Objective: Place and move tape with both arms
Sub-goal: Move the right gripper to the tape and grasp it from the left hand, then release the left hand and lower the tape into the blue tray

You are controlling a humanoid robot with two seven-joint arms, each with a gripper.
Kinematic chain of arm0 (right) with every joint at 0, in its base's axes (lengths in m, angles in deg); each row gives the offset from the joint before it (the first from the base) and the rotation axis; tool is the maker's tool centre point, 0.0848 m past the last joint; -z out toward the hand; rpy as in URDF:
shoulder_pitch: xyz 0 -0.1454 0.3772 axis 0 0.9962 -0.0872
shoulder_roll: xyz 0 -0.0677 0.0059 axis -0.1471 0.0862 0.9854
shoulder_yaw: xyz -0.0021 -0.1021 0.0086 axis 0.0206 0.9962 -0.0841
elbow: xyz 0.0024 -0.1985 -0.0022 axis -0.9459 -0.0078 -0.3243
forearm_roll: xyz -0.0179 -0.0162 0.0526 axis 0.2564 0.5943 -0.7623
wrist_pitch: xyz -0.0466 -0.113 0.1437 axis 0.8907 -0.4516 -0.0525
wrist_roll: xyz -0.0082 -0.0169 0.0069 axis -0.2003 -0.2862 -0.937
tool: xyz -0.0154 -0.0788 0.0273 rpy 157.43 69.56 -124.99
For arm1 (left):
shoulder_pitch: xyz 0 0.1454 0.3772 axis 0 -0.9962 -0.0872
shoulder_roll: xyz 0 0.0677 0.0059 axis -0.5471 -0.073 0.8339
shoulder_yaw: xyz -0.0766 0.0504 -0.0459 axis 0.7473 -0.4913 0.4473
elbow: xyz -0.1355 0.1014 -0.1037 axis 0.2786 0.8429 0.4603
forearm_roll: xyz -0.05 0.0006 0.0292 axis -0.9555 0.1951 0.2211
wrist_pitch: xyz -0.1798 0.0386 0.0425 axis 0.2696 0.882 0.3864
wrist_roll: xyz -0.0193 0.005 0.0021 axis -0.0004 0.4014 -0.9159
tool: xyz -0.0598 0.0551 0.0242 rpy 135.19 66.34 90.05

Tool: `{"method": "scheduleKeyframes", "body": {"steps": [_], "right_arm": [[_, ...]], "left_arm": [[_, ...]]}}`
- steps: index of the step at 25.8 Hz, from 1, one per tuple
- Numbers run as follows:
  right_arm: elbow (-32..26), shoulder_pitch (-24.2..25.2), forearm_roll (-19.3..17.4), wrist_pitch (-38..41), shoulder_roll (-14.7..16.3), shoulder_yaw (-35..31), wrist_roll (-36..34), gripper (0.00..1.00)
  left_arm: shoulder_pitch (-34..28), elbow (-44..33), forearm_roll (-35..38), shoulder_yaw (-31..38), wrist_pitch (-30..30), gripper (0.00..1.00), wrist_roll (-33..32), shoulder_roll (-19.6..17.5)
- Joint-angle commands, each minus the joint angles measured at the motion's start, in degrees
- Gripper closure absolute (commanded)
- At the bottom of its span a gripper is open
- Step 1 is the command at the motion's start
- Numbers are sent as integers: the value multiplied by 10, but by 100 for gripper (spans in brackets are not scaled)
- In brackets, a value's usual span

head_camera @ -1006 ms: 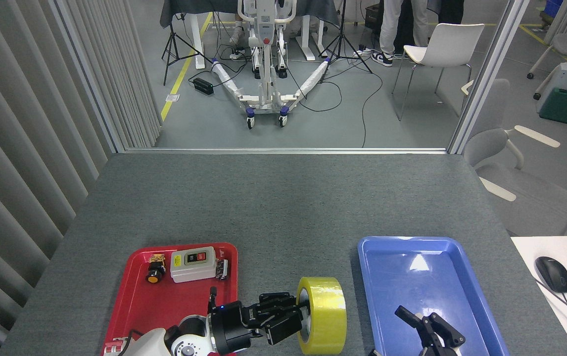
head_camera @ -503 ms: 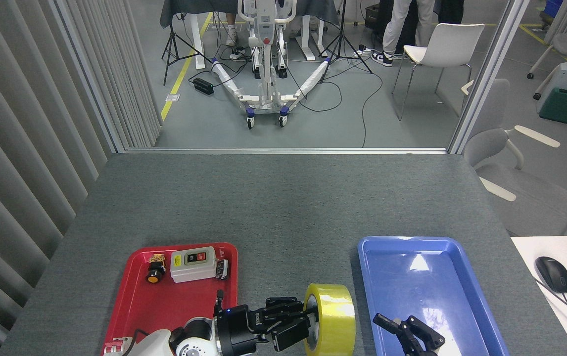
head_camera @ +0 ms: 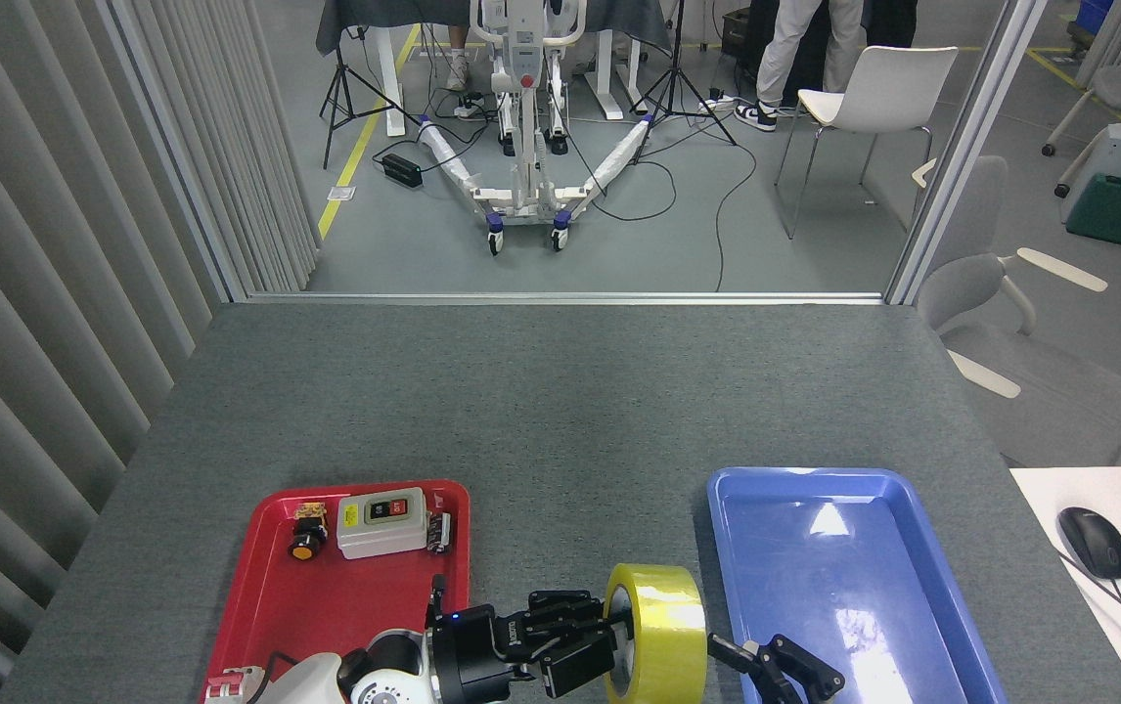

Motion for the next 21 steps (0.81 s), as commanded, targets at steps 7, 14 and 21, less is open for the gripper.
{"method": "scheduleKeyframes", "body": {"steps": [7,14,21], "right_arm": [[0,-15,3,0,0,31,4,66],[0,-16,3,0,8,27,3,100],[0,-12,2,0,11,20,0,100]], "left_arm": [[0,-1,0,-1,0,100,0,0],[0,-4,1,-1,0,100,0,-1],[0,-6,-1,1,36,0,3,-2]]}}
